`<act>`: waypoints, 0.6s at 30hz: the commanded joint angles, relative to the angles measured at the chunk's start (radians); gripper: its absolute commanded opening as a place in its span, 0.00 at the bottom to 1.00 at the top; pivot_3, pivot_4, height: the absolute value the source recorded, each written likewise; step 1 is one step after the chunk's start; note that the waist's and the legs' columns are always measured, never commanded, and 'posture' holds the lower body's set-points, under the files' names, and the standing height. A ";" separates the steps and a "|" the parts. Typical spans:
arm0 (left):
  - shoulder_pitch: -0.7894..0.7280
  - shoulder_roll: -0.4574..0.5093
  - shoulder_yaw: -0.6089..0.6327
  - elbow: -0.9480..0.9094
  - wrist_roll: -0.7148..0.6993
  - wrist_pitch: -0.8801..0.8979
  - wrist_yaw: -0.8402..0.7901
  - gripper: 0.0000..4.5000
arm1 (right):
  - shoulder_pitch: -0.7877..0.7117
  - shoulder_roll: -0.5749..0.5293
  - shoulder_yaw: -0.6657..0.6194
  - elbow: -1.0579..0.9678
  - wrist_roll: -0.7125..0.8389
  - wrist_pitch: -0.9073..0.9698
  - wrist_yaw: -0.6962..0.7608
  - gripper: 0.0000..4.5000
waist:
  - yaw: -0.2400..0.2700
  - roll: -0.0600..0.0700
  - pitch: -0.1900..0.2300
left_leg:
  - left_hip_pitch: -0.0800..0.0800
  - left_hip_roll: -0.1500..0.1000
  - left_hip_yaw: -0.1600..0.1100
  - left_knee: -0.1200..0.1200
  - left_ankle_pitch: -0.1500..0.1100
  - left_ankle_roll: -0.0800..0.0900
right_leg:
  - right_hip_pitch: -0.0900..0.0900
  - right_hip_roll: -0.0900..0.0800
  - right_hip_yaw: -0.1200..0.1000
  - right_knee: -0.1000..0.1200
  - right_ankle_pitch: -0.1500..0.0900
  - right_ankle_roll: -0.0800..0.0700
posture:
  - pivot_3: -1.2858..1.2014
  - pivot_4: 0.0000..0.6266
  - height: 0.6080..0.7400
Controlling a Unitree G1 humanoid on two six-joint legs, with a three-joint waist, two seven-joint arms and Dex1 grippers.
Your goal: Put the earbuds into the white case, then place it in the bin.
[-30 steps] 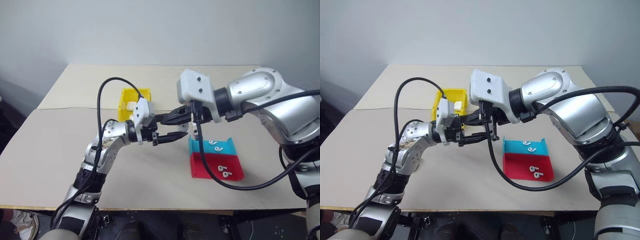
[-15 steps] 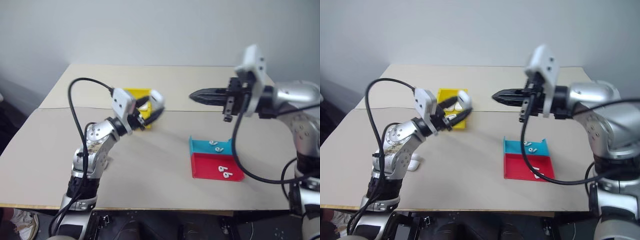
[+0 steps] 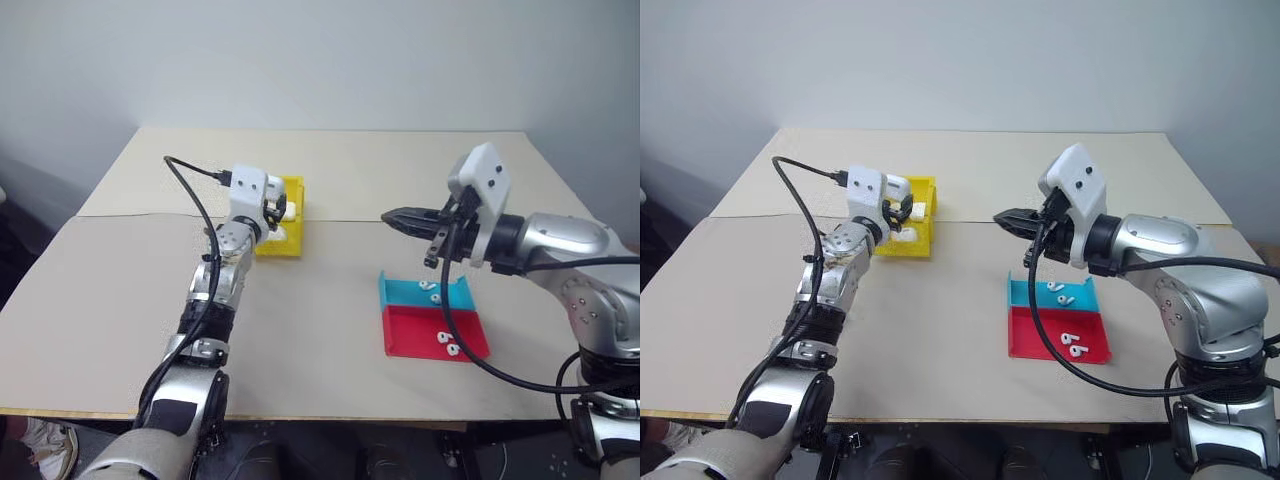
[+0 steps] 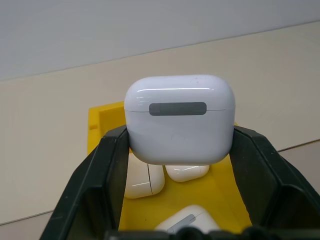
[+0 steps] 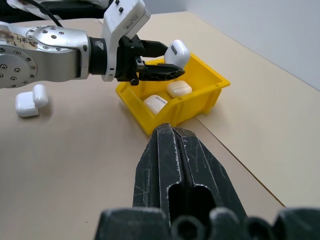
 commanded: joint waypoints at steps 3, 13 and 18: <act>-0.038 0.007 0.006 0.010 0.012 -0.023 0.006 0.83 | -0.016 -0.016 -0.011 -0.042 0.007 0.002 -0.015 0.00 | -0.005 0.000 0.000 | 0.000 0.000 0.000 0.000 0.000 0.000 | 0.000 0.000 0.000 0.000 0.000 0.000 | 0.52 0.24 1.00; 0.166 0.127 0.074 -0.473 -0.134 0.035 -0.182 0.99 | 0.058 0.008 -0.077 -0.067 0.054 -0.031 -0.021 0.00 | -0.011 0.000 0.000 | 0.000 0.001 0.000 -0.001 0.000 0.000 | 0.000 0.000 0.000 0.000 0.000 0.000 | 0.52 0.24 1.00; 0.403 0.338 0.155 -0.843 -0.289 0.159 -0.382 0.99 | 0.207 0.027 -0.101 -0.086 0.016 -0.159 -0.001 0.00 | -0.017 0.000 0.000 | 0.001 0.001 0.000 -0.002 0.001 -0.002 | -0.001 0.000 0.001 0.001 0.000 0.000 | 0.52 0.24 1.00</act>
